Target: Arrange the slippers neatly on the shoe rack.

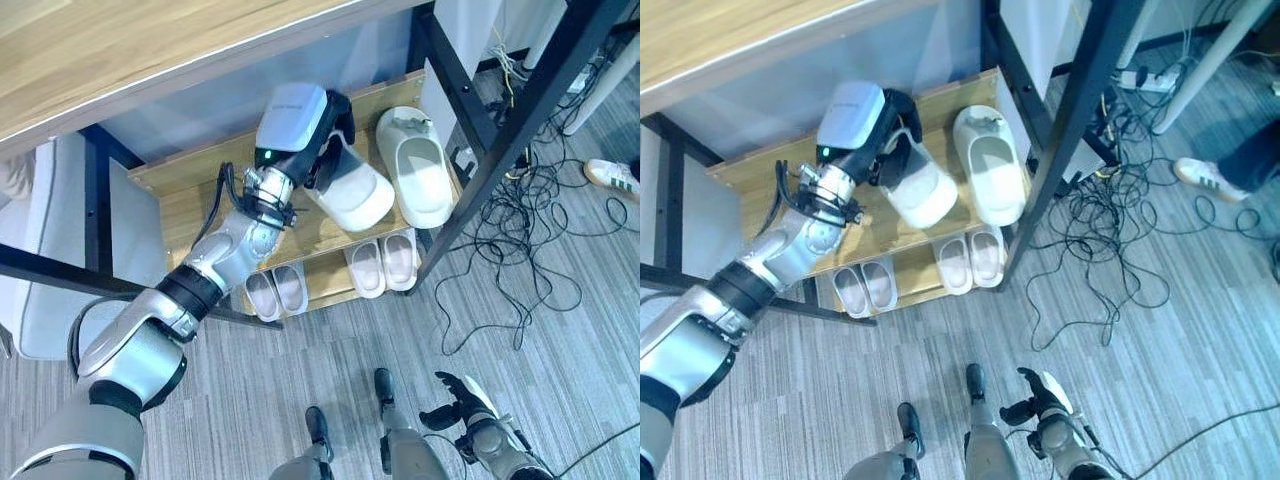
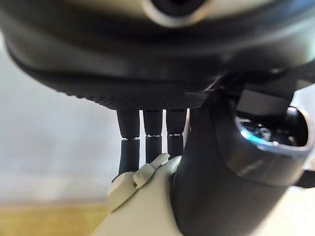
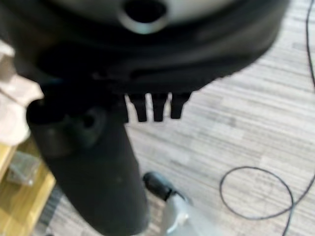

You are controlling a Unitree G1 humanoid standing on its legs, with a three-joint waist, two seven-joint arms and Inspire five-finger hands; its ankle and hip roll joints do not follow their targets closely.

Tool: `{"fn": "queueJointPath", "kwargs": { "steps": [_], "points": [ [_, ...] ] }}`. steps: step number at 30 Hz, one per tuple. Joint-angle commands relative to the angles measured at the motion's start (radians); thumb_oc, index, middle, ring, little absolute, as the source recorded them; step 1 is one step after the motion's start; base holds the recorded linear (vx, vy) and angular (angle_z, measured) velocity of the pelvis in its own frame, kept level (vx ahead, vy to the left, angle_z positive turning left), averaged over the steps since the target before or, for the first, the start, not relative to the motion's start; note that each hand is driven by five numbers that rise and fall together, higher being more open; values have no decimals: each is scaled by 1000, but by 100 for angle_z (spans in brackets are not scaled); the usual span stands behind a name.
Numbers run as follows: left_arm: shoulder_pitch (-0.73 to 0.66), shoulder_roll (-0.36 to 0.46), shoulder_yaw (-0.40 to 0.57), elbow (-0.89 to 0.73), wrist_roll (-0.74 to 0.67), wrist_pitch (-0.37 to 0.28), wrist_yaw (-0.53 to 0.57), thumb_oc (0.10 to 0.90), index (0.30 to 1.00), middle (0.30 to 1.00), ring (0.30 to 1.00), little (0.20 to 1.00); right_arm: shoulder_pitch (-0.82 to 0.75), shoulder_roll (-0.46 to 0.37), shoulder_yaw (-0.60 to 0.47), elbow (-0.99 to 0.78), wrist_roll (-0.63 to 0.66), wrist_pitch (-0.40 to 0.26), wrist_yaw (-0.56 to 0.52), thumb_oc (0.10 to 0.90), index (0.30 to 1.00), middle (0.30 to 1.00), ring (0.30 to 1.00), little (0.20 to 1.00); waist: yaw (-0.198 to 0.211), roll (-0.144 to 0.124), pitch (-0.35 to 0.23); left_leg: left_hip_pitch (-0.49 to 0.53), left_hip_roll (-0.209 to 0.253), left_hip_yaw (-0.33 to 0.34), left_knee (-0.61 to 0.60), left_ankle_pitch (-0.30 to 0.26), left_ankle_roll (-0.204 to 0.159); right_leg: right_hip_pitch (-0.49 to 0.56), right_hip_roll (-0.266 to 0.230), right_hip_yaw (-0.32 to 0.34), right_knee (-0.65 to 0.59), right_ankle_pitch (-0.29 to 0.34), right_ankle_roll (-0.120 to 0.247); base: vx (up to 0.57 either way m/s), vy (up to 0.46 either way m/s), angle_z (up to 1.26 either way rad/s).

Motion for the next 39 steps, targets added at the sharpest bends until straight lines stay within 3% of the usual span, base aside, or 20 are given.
{"fn": "queueJointPath", "kwargs": {
  "steps": [1,8,9,10,30,39],
  "points": [
    [-166,17,36,54,9,-19,97,400,300,300,300,300,15,-30,25,-47,18,-34,-20,800,900,900,900,900,1,-25,-62,-83,24,-60,-10,58,-56,-32,-78,-19,58,-74,170,3,-10,-13],
    [-200,27,-6,73,48,-12,95,400,300,300,300,300,8,-39,28,-50,28,-46,-20,800,900,900,900,900,-3,-22,-53,-92,23,-61,-10,59,-55,-44,-73,-15,61,-74,168,-3,-5,-7],
    [-206,25,-21,83,69,-9,91,729,794,794,794,794,7,-41,31,-49,30,-50,-21,800,900,900,900,900,-4,-23,-50,-97,24,-62,-10,60,-54,-49,-72,-17,62,-71,168,0,0,0],
    [-212,23,-30,87,80,-7,90,800,900,900,900,900,7,-41,32,-50,31,-52,-22,800,900,900,900,900,-5,-23,-48,-101,24,-61,-10,60,-54,-52,-72,-18,62,-70,168,-36,-9,2],
    [-186,6,-44,108,18,-48,27,800,900,900,900,900,21,-28,33,-41,46,-61,-16,800,900,900,900,900,7,-37,-37,-132,18,-69,-10,69,-52,-83,-73,-44,75,-63,166,-3,1,1],
    [-103,36,23,-15,-98,-102,-12,800,900,900,900,900,27,-15,25,-27,44,-51,-16,800,900,900,900,900,28,-38,-43,-128,14,-76,-10,70,-52,-70,-71,-54,72,-65,164,-1,-3,3]
  ]
}}
